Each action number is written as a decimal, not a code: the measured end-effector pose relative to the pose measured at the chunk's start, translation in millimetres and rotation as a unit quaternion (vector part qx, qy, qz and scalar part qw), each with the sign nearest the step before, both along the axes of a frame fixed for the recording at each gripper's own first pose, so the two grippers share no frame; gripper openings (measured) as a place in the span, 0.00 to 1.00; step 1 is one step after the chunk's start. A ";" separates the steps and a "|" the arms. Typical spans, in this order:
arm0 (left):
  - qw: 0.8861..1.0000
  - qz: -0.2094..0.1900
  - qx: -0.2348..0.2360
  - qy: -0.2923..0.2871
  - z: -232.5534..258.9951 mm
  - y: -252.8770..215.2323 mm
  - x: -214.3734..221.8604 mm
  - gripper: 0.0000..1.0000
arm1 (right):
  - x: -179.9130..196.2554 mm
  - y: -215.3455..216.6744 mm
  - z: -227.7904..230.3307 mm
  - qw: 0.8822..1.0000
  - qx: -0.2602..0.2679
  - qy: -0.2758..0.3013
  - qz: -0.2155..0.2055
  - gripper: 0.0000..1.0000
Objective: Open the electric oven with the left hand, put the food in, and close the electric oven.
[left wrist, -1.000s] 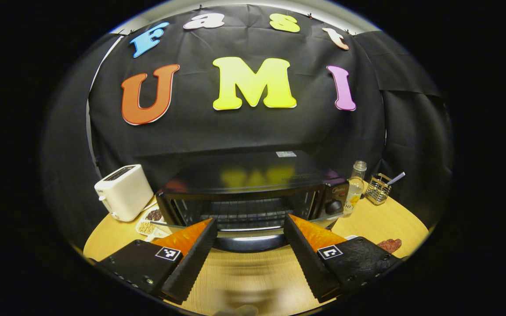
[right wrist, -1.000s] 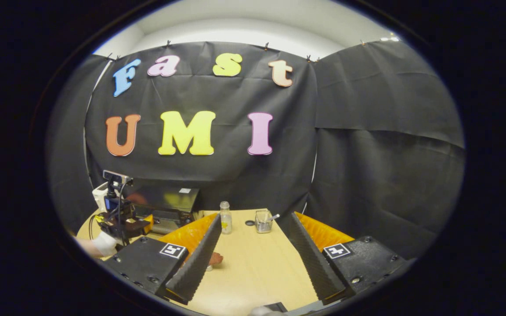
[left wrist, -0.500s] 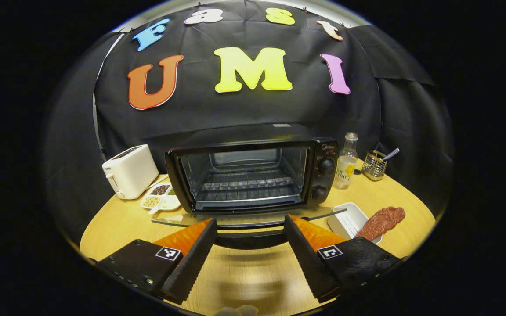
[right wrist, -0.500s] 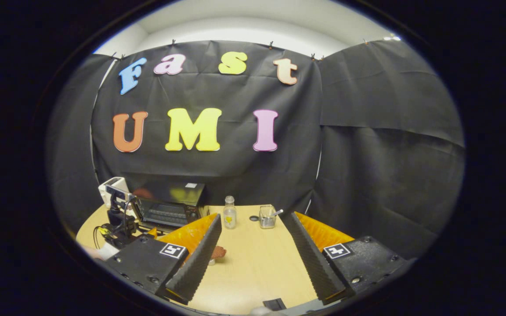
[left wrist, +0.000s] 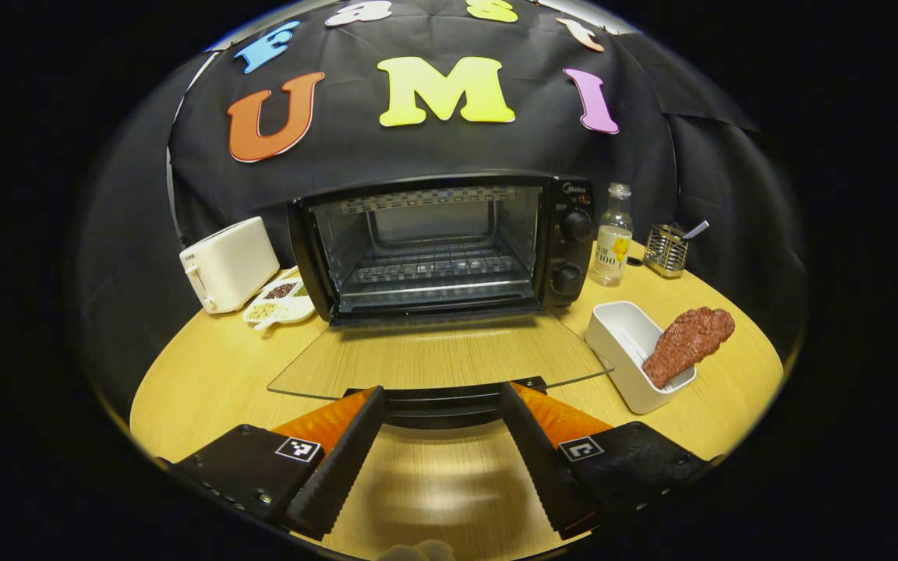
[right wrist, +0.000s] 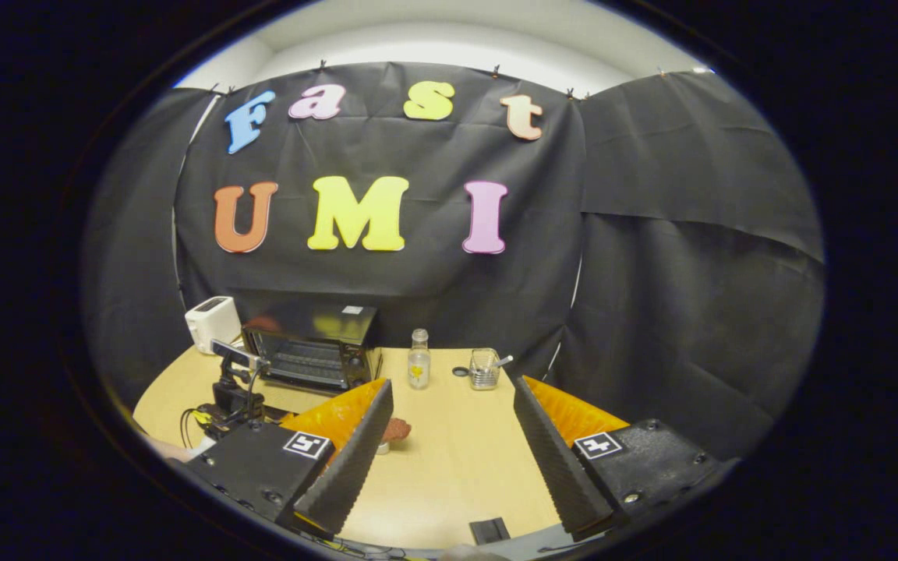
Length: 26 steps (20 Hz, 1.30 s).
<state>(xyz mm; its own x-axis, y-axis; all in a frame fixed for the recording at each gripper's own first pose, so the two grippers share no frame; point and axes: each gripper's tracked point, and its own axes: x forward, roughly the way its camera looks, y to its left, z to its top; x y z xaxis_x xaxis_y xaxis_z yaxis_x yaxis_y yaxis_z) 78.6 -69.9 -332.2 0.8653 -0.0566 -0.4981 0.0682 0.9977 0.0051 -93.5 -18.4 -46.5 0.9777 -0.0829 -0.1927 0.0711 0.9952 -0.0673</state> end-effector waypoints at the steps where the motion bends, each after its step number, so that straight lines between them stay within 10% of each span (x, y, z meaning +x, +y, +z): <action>1: 1.000 0.001 0.006 0.010 -7.4 -0.2 -1.2 0.95 | -1.0 0.1 0.1 1.000 -0.002 0.001 0.000 0.96; 14: 0.999 0.006 -0.005 -0.037 33.6 17.9 -14.3 0.97 | 10.2 -12.6 -21.5 1.000 0.019 0.019 0.000 0.99; 26: 0.992 0.026 -0.009 -0.126 175.7 58.2 -75.6 0.97 | 129.9 -6.6 -150.3 0.981 0.102 0.145 0.078 0.95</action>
